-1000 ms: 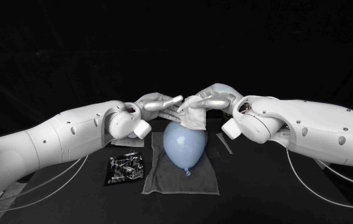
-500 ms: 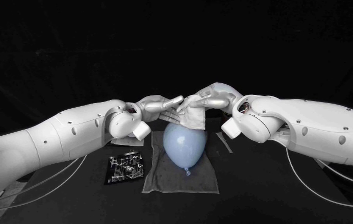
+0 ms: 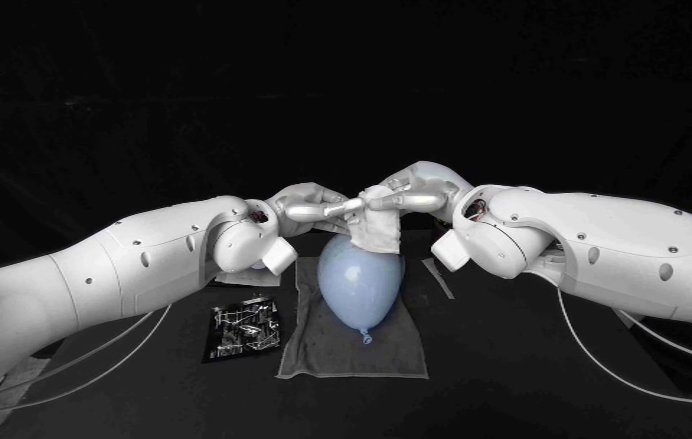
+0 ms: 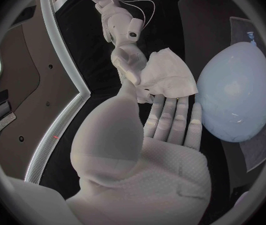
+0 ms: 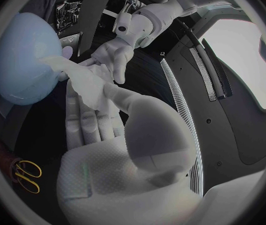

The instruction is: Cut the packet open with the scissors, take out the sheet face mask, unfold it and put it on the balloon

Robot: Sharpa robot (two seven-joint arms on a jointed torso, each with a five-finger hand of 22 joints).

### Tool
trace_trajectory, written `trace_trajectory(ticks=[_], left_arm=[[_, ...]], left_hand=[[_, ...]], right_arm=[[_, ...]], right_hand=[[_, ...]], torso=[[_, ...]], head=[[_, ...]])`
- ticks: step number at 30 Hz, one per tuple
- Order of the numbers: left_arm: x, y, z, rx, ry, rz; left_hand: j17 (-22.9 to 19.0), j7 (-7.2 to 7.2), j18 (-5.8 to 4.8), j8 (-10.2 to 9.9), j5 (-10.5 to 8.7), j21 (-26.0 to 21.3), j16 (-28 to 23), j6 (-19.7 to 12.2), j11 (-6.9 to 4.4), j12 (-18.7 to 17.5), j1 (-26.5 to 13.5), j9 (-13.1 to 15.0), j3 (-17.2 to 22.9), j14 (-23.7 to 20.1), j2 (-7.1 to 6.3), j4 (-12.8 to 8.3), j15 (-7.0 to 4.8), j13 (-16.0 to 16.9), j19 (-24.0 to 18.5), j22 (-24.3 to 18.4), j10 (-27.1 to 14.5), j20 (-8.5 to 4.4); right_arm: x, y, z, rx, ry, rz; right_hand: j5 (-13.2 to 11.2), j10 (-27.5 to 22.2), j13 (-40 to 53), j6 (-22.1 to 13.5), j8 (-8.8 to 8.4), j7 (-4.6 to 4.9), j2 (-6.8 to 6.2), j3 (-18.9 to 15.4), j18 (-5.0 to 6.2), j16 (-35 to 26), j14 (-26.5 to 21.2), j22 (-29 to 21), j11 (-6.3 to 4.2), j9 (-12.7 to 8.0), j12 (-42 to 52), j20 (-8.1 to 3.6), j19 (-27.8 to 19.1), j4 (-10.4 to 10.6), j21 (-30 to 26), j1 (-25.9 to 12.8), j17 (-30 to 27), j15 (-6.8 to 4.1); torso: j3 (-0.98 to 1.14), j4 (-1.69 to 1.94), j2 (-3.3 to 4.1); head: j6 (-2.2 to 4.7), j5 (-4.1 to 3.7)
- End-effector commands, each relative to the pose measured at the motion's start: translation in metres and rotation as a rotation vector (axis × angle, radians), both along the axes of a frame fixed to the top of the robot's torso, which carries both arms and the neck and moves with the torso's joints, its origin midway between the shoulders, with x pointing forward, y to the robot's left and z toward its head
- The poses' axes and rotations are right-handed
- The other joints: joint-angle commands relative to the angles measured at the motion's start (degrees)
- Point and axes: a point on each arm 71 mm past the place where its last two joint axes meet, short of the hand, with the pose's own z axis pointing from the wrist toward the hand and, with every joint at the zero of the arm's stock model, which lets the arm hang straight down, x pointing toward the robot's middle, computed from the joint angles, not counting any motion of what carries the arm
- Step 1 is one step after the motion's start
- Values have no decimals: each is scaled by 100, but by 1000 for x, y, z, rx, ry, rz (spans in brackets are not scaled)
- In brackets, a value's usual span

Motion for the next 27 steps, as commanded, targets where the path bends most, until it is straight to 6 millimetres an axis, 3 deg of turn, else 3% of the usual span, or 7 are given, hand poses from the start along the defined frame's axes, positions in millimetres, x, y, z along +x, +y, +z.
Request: trace_trajectory(ticks=[1, 7, 12, 27], left_arm=[[4, 0, 8, -39, -87, 56], [4, -1, 9, -68, -92, 55], [2, -4, 11, -98, -87, 30], [-1, -6, 13, -150, -66, -1]], left_hand=[[-24, -11, 126, -45, -16, -11, -26, -70, -40, -36, 111, -19, -25, -25, 51, -2, 13, -4, -71, -4, -77, 10], [-57, -80, 162, -39, -16, -12, 12, 9, -48, 6, 399, -23, -38, 16, 211, -30, -6, 12, -183, -6, -13, 16], [-99, -184, 256, -38, -14, -31, 46, 163, -26, 62, 887, -39, 14, 46, 367, -110, -33, 18, -485, -23, 133, 16], [-137, -166, 312, -97, -17, -25, 87, 265, -4, 59, 932, -86, -178, 83, 343, 2, -51, 11, -587, -20, 223, 25]], right_arm=[[-1, 1, 0, -2, -1, 17], [-1, 1, 0, -8, 1, 16], [1, 0, -1, -17, 1, 6], [4, -3, -1, -32, -6, -23]], right_hand=[[19, 69, 10, 5, 23, 27, 57, 48, 81, -40, 25, 7, -25, 7, 39, -18, -41, -2, 40, 4, 6, -24], [19, 69, 10, 5, 23, 27, 57, 48, 81, -40, 25, 8, -25, 8, 39, -18, -42, -2, 42, 4, 7, -24], [19, 71, 10, 3, 26, 27, 56, 53, 82, -42, 27, 21, -25, 14, 40, -19, -51, -5, 59, 5, 12, -25], [18, 80, 11, 2, 35, 25, 52, 63, 84, -44, 36, 53, -28, 30, 43, -20, -74, -10, 103, 2, 26, -28]], torso=[[5, 0, -6], [3, 0, -4], [1, 2, 0], [2, 1, -2]], head=[[3, -1], [0, 3], [1, 1], [-11, -19]])
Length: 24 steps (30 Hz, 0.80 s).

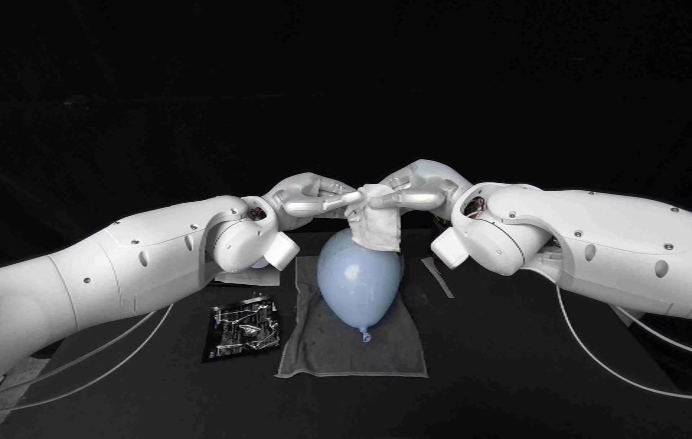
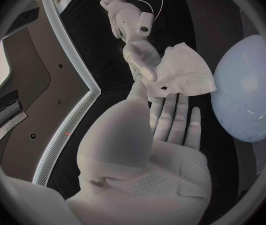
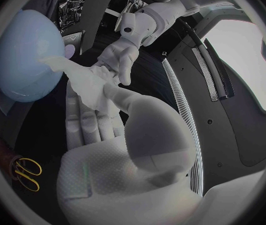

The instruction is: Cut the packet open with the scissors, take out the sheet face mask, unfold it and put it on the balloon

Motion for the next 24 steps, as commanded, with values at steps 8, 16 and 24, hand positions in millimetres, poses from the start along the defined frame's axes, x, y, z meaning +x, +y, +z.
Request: trace_trajectory(ticks=[8, 16, 24], left_arm=[[0, -4, 4, -31, -17, 12], [0, -6, 3, 66, -77, 16], [2, -7, 4, 82, -104, 44]], left_hand=[[6, 129, -98, -82, -9, 200, 184, 124, 60, 29, 104, -33, -290, 231, -42, -61, -68, 14, 1033, 133, 154, 9], [116, 178, -180, -127, -13, 479, 457, 265, -53, 41, 530, -75, -426, 506, 33, -75, -198, 9, 2047, 204, 295, -16], [195, 91, -76, -59, -12, 514, 581, 498, -152, 124, 712, -53, -502, 647, 112, -52, -278, 36, 2269, 186, 553, -23]], right_arm=[[0, 0, 0, -17, -7, 1], [-4, 4, 2, -3, -29, 4], [-4, 3, 2, -10, -30, 1]], right_hand=[[36, 82, 10, 12, 11, 33, 43, 44, 90, -24, 25, 19, -29, 11, 22, 0, -64, -8, 56, -5, 10, -17], [36, 85, 10, 12, 14, 32, 42, 49, 90, -25, 27, 29, -30, 17, 22, 0, -73, -10, 71, -5, 15, -18], [36, 91, 10, 13, 18, 31, 42, 54, 91, -26, 32, 43, -32, 24, 23, -1, -82, -12, 90, -6, 21, -20]], torso=[[4, 0, -3], [9, -2, 2], [4, -6, -2]], head=[[-9, 1], [-18, 0], [-29, -7]])
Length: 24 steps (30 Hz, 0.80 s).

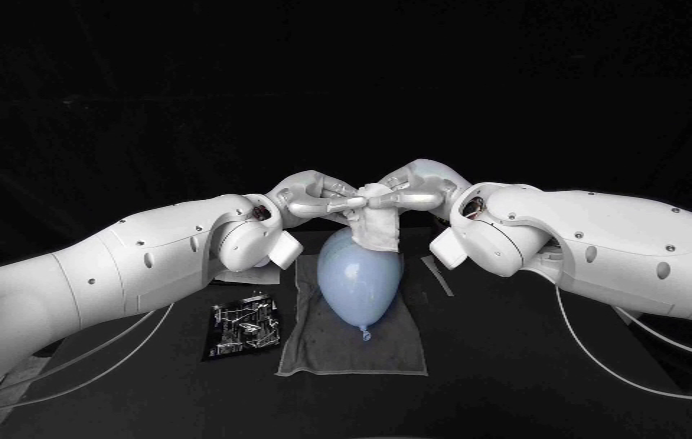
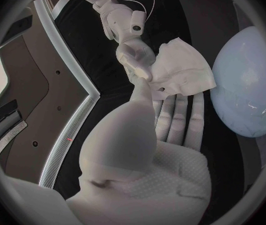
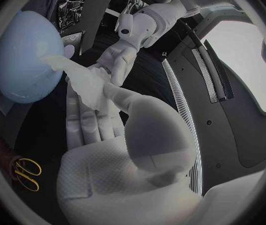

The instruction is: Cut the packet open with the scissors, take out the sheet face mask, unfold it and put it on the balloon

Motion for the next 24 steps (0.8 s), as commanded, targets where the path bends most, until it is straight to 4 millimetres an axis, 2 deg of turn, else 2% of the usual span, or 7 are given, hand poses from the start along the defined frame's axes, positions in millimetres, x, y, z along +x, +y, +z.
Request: trace_trajectory(ticks=[1, 9, 13, 21, 22, 23, 24], left_arm=[[2, -1, 3, 19, -46, 27], [3, -1, 5, -9, -61, 60], [5, 2, 6, -30, -63, 93], [6, 4, 7, -48, -60, 120], [6, 3, 7, -49, -60, 120], [6, 3, 7, -50, -59, 119], [6, 3, 7, -51, -58, 119]], left_hand=[[31, -28, 119, 44, -12, 24, 47, 94, -29, 45, 90, 19, -31, 69, 19, 9, -12, 12, 74, -9, 114, 6], [128, -211, 204, 178, -8, 37, 178, 427, -167, 103, 528, 87, 144, 223, 314, -17, -124, 14, 229, -27, 449, 4], [181, -237, 266, 284, -5, 61, 248, 596, -259, 129, 797, 160, 326, 355, 441, -90, -203, 17, 336, -25, 667, -5], [205, -227, 314, 333, -4, 84, 267, 596, -305, 118, 921, 228, 465, 459, 436, -109, -257, 10, 422, -21, 808, -11], [205, -228, 315, 334, -4, 84, 267, 595, -305, 118, 922, 228, 467, 459, 436, -109, -257, 10, 423, -21, 809, -11], [205, -229, 315, 335, -4, 83, 266, 594, -306, 116, 926, 231, 472, 461, 434, -108, -258, 9, 424, -21, 812, -11], [205, -232, 316, 338, -4, 83, 264, 593, -308, 112, 935, 236, 485, 463, 430, -107, -260, 8, 427, -22, 819, -11]], right_arm=[[1, 0, 1, -7, -20, 1], [1, 0, 0, -29, -9, 3], [2, 0, -1, -37, -8, 0], [3, 1, -1, -30, -9, 2], [3, 1, 0, -24, -9, 1], [3, 2, 0, -18, -10, 1], [3, 2, 0, -10, -10, 2]], right_hand=[[19, 81, 9, 15, 28, 33, 44, 31, 38, -26, 14, 3, -22, -2, 11, -1, -40, -2, 40, -4, 5, -20], [19, 84, 9, 15, 32, 32, 39, 36, 39, -28, 17, 18, -23, 5, 10, -2, -51, -6, 60, -6, 11, -22], [20, 84, 9, 15, 32, 31, 40, 38, 39, -28, 17, 20, -23, 6, 10, -2, -53, -6, 63, -6, 12, -22], [25, 26, 1, -40, 14, 57, 12, 72, 28, -73, -33, 61, 2, 24, -8, 16, -149, 3, 107, -41, 24, 3], [25, 6, 0, -53, 9, 64, -11, 70, 26, -83, -46, 66, 9, 27, -11, 20, -170, -5, 111, -47, 26, 8], [37, -142, -11, -135, -24, 114, -132, -10, 7, -128, -118, 60, 62, 33, -23, 56, -262, 16, 86, -137, 27, 59], [44, -234, -11, -189, -45, 137, -186, -64, 1, -153, -166, 43, 90, 37, -20, 83, -316, 40, 51, -184, 31, 88]], torso=[[-5, -2, -3], [-6, 4, -4], [-6, 4, -3], [-6, 3, -2], [-6, 3, -2], [-5, 2, -2], [-5, 3, -2]], head=[[-3, -5], [6, 2], [2, 1], [-9, 1], [-9, 1], [-14, 3], [-18, 5]])
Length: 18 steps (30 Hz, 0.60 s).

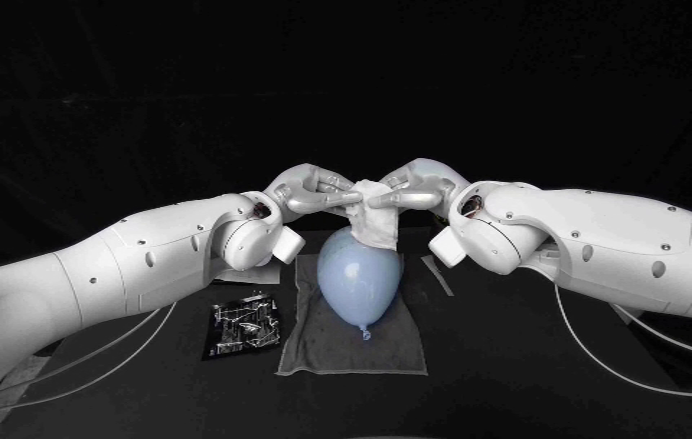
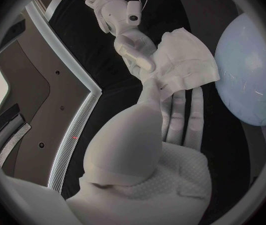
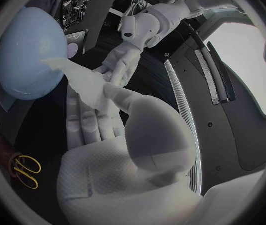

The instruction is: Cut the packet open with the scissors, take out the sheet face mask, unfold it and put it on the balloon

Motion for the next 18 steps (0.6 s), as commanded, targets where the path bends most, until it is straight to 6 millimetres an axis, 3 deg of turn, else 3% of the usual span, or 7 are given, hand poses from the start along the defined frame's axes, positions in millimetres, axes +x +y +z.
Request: trace_trajectory(ticks=[1, 3, 4, 7, 10, 18], left_arm=[[2, 0, 4, -36, -13, 29], [1, 0, 4, -37, -11, 27], [1, 0, 4, -37, -10, 27], [2, 0, 3, -38, -5, 28], [2, 1, 3, -40, 0, 29], [3, 3, 2, -71, 43, 47]], left_hand=[[7, -10, 74, 25, 30, 21, 13, 16, -2, -4, 69, 76, 72, 40, -4, 1, 2, -7, 44, -4, 46, -10], [6, -11, 75, 27, 31, 20, 9, 14, -4, -9, 80, 82, 88, 41, -11, 3, 0, -8, 46, -5, 52, -10], [6, -11, 75, 28, 31, 19, 7, 13, -4, -12, 83, 84, 95, 42, -14, 5, 0, -9, 47, -5, 55, -10], [6, -10, 75, 30, 31, 18, 3, 12, -4, -15, 87, 88, 106, 42, -15, 10, 0, -10, 47, -6, 60, -10], [4, -8, 76, 33, 33, 15, -8, 8, -6, -29, 100, 99, 140, 42, -30, 23, -1, -14, 50, -8, 68, -10], [-1, -4, 80, 39, 36, 7, -43, -1, -6, -75, 145, 133, 276, 51, -109, 72, -2, -24, 62, -13, 96, -14]], right_arm=[[0, 2, 1, 23, -7, 11], [0, 3, 2, 39, -8, 16], [0, 3, 2, 47, -10, 19], [0, 3, 3, 60, -16, 21], [0, 1, 3, 68, -22, 15], [5, -8, 4, 67, -39, -14]], right_hand=[[52, -384, -20, -223, -115, 77, -184, -201, 0, -97, -212, -70, 135, 2, -29, 88, -194, 110, -140, -201, 11, 99], [50, -854, -14, -551, -311, 227, -388, -284, -6, -216, -561, -257, 293, -64, -1, 234, -421, 226, -450, -355, -15, 245], [43, -1159, -11, -791, -470, 331, -559, -405, 11, -317, -886, -436, 406, -133, 3, 374, -580, 334, -734, -460, -54, 372], [32, -1521, -8, -1107, -670, 376, -764, -696, 57, -442, -1352, -679, 502, -215, 2, 558, -791, 472, -1119, -549, -115, 517], [29, -1688, 7, -1220, -738, 440, -818, -977, 108, -377, -1594, -863, 555, -232, 63, 648, -838, 579, -1385, -500, -122, 572], [38, -1808, 15, -1286, -774, 507, -855, -1341, 92, -212, -1780, -1030, 604, -235, 158, 657, -756, 701, -1595, -419, -117, 608]], torso=[[2, 0, 0], [3, -2, -2], [3, -1, -3], [3, -4, -3], [2, -7, -3], [1, -6, -1]], head=[[-9, 7], [-3, 13], [1, 16], [-1, 12], [4, 12], [0, 15]])
